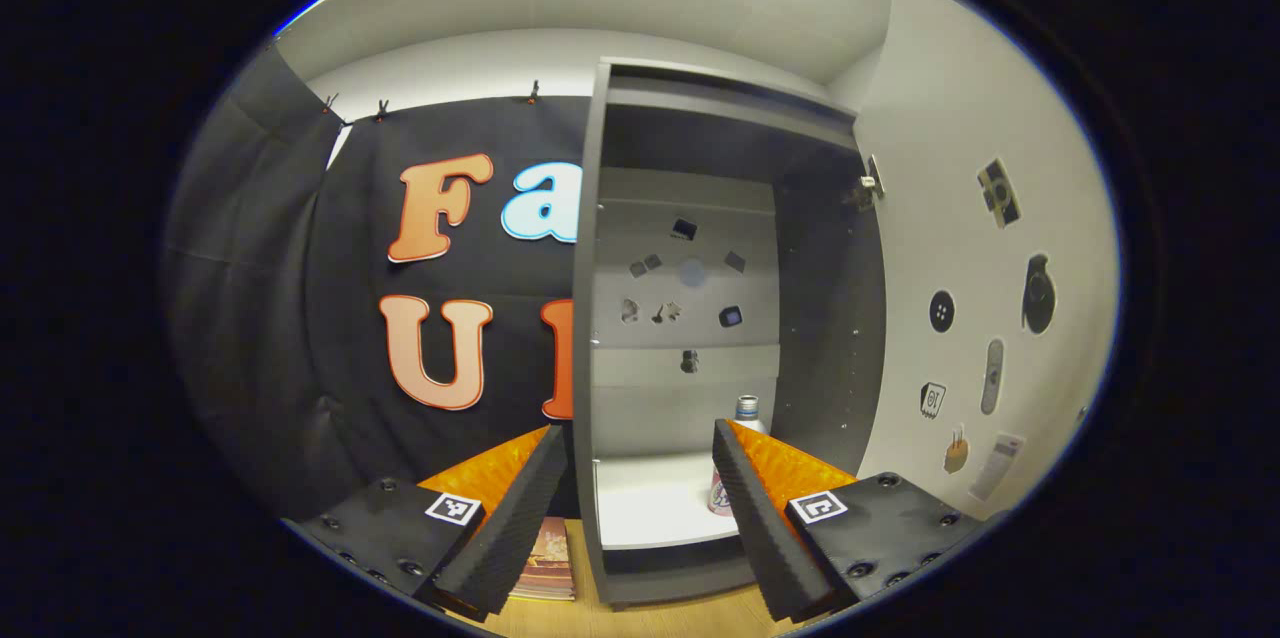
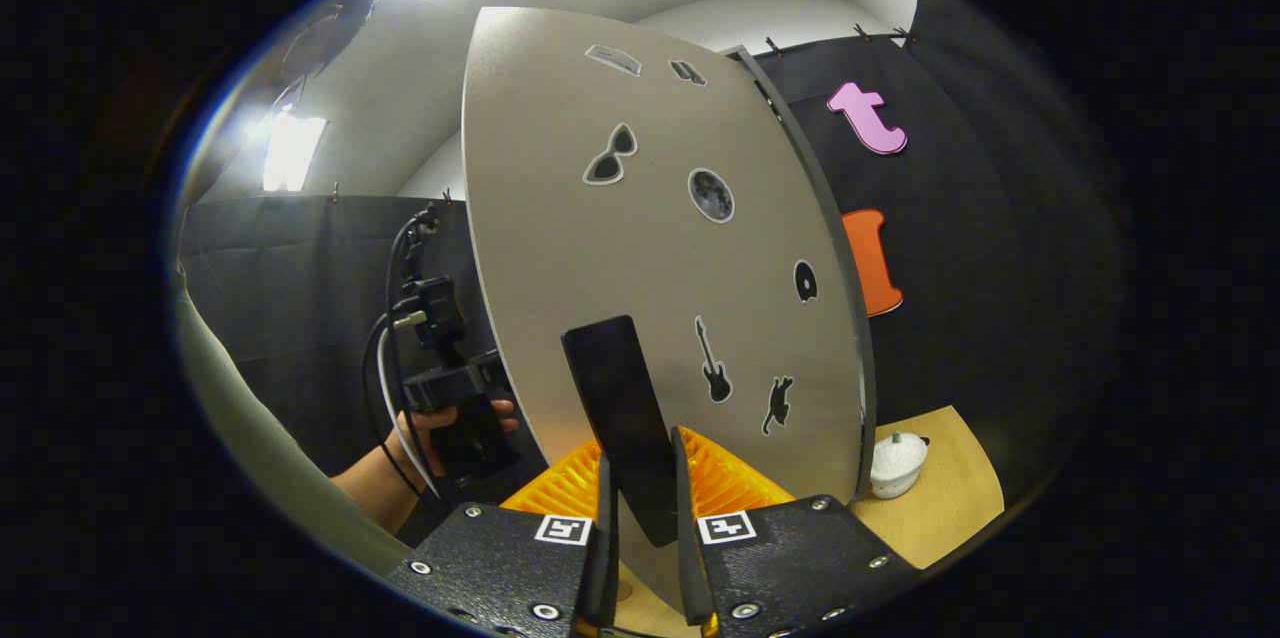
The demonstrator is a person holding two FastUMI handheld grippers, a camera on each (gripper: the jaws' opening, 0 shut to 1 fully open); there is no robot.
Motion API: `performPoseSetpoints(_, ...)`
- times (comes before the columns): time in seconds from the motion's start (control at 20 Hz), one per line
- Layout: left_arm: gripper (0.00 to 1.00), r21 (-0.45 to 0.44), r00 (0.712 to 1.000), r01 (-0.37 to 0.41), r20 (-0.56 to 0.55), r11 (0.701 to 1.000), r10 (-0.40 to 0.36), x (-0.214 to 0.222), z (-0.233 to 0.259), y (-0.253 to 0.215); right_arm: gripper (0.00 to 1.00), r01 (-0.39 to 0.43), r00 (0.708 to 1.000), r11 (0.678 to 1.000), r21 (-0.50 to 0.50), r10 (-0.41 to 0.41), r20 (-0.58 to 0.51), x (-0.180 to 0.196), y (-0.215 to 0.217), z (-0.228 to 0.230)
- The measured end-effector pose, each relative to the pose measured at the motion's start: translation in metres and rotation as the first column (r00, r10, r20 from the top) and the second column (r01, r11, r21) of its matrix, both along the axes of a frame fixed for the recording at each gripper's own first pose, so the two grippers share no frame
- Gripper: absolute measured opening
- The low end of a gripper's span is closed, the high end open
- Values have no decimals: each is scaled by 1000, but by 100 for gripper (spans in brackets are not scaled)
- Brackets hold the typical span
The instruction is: Open the cabinet door with the right hand, grasp the bottle in the cabinet with the left hand and place it on the coaster, then close the cabinet door with the right hand.
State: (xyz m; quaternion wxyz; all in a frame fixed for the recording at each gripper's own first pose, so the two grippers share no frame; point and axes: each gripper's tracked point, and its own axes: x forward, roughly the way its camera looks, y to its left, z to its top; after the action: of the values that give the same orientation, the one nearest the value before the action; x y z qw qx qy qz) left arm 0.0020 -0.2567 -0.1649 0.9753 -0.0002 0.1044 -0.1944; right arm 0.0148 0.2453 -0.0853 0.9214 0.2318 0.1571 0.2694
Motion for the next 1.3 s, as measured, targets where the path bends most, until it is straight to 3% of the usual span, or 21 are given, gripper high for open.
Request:
performPoseSetpoints(0.3, 96, -54, 989, 71, -125, 996, -77, 13, -58, -60, 24, 85, 996, 996, -2, -85, -2, 3, -12, -1)
performPoseSetpoints(0.5, 92, -77, 980, 107, -160, 991, -119, 25, -90, -87, 24, 140, 990, 990, -26, -140, 3, 5, -22, -2)
performPoseSetpoints(0.75, 100, -34, 978, 107, -178, 994, -111, 53, -122, -113, 23, 185, 983, 982, -44, -185, 2, 8, -37, -4)
performPoseSetpoints(0.8, 96, -25, 977, 108, -181, 994, -111, 59, -128, -117, 22, 193, 981, 980, -49, -193, 2, 7, -38, -4)
performPoseSetpoints(1.0, 96, 23, 976, 103, -194, 994, -96, 80, -152, -128, 22, 226, 974, 972, -70, -227, 6, 12, -49, -8)
performPoseSetpoints(1.25, 96, 16, 974, 117, -199, 993, -112, 95, -161, -148, 19, 293, 956, 948, -120, -295, 7, 18, -65, -15)
performPoseSetpoints(1.3, 100, 14, 973, 116, -200, 993, -111, 98, -162, -151, 18, 305, 952, 944, -129, -307, 5, 18, -68, -16)
